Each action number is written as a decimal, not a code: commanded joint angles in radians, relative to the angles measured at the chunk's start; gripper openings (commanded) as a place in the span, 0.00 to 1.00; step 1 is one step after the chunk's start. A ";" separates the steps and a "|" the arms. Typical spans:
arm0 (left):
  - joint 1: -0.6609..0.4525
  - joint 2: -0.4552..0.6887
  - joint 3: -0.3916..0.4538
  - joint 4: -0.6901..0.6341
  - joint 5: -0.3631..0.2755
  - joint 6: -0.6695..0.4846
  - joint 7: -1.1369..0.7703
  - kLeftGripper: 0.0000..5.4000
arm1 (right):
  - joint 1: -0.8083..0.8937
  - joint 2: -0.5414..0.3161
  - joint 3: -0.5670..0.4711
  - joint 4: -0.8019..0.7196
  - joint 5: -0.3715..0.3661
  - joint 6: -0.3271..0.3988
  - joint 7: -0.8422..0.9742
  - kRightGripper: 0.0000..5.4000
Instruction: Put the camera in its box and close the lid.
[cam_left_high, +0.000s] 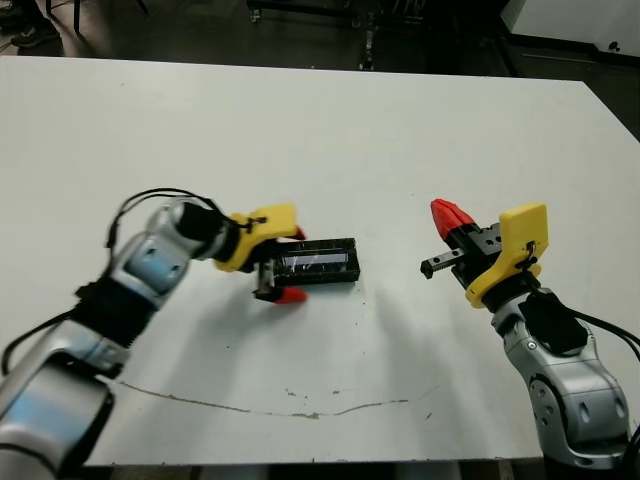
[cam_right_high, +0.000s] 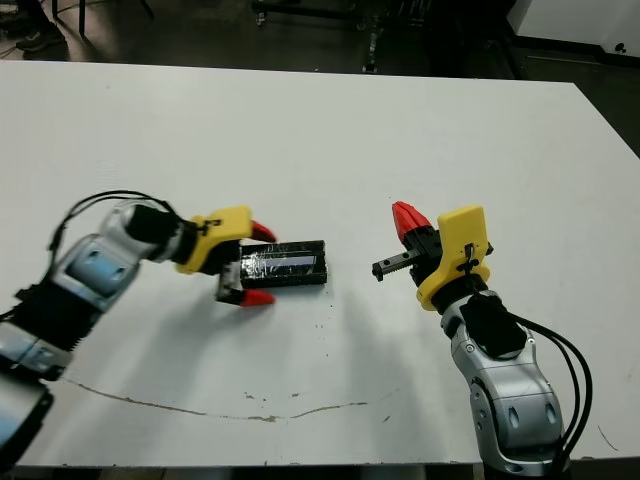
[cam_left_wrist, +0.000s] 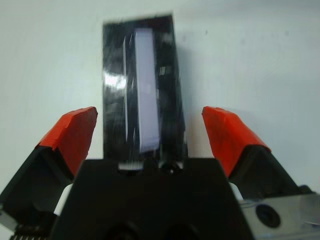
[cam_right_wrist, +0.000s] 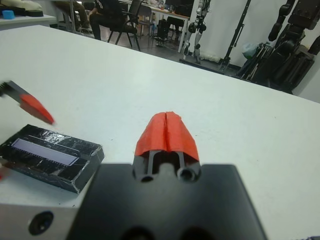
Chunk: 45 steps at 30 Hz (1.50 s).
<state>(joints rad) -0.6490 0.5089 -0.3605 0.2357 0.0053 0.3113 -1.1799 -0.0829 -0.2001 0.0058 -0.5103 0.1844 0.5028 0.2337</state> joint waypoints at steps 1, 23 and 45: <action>0.039 0.065 0.068 -0.071 -0.037 0.046 0.001 1.00 | 0.008 -0.008 -0.004 0.005 0.005 0.004 0.003 0.00; 0.118 0.063 0.393 -0.375 -0.229 0.495 0.368 0.92 | 0.003 -0.006 0.005 0.014 -0.006 -0.012 0.000 0.00; 0.248 -0.399 0.251 -0.500 -0.311 0.518 0.847 0.31 | -0.003 0.010 -0.015 0.011 0.010 0.002 -0.019 0.00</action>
<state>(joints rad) -0.4222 0.1169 -0.0942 -0.2852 -0.3099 0.8123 -0.3466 -0.0829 -0.1900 0.0009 -0.5015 0.1866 0.4994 0.2229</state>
